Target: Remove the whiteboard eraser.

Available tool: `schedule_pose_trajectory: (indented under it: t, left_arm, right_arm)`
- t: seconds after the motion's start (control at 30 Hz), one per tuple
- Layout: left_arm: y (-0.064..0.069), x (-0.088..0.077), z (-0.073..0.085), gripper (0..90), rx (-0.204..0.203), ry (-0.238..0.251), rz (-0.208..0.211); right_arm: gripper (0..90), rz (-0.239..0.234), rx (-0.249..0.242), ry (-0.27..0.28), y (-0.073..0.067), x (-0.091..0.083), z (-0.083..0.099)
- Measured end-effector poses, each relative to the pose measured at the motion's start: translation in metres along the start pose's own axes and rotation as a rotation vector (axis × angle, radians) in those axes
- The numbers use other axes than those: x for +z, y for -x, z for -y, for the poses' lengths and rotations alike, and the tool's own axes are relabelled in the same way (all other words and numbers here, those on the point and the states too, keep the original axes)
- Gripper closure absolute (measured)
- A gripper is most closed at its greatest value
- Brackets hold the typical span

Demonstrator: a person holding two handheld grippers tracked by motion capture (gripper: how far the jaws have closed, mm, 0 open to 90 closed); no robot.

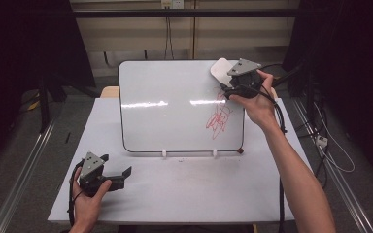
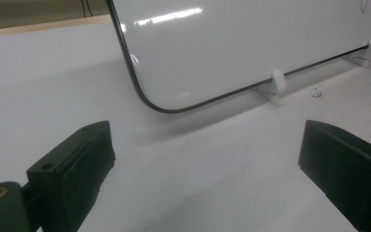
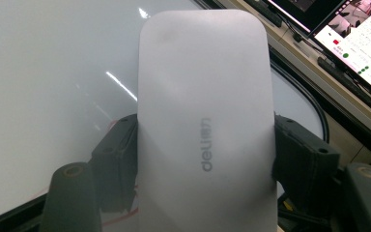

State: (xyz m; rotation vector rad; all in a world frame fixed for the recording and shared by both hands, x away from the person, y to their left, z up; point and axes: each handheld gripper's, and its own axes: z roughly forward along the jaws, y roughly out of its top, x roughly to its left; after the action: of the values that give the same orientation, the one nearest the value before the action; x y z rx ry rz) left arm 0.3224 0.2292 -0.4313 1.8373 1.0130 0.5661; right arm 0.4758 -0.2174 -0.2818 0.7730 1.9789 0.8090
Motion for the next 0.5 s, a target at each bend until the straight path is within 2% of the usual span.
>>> schedule_pose_trajectory:
  t: [0.13, 0.5]
  left_arm:
    - [0.001, 0.0, 0.0, 5.3, 0.011, -0.004, -0.002]
    - [-0.002, -0.002, 0.002, 5.3, 0.002, -0.007, -0.008]
  right_arm:
    - [31.6, -0.008, 0.021, 0.022, 0.0, -0.003, 0.003]
    - [31.6, -0.001, 0.038, 0.085, -0.004, -0.021, 0.004]
